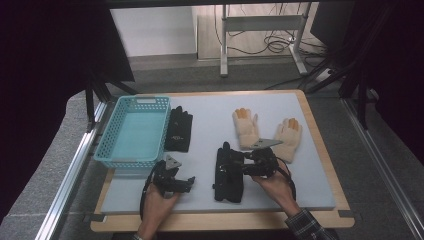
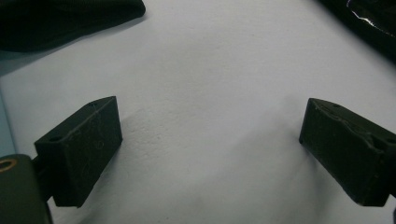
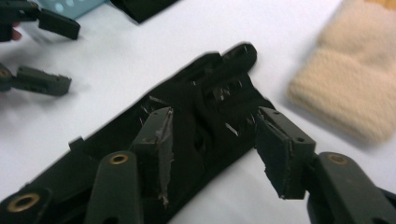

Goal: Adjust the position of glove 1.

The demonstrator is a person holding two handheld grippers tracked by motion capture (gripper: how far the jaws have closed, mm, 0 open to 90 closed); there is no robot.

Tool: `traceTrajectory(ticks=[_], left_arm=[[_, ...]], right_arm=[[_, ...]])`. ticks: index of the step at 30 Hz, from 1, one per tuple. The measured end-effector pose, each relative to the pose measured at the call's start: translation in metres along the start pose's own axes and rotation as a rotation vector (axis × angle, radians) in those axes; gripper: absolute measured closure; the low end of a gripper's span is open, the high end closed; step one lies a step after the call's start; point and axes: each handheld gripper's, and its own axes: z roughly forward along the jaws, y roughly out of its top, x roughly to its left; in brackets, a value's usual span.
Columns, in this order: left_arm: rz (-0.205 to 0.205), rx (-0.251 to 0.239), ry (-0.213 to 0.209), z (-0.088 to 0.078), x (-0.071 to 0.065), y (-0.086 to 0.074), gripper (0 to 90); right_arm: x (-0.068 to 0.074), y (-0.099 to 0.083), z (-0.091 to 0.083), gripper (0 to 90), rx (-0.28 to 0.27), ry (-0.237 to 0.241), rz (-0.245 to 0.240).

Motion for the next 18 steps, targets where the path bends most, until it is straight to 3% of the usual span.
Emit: traceTrajectory(ticks=[5, 13, 18], left_arm=[[0.001, -0.001, 0.0, 0.0, 0.0, 0.0, 6.0], [0.003, 0.003, 0.0, 0.0, 0.0, 0.0, 6.0], [0.004, 0.004, 0.0, 0.0, 0.0, 0.0, 6.0]], right_arm=[[0.002, 0.013, 0.009, 39.1, -0.017, 0.013, -0.022], [0.006, 0.039, 0.044, 38.5, -0.004, 0.066, -0.033], [0.011, 0.06, 0.072, 50.7, 0.014, 0.094, -0.069]])
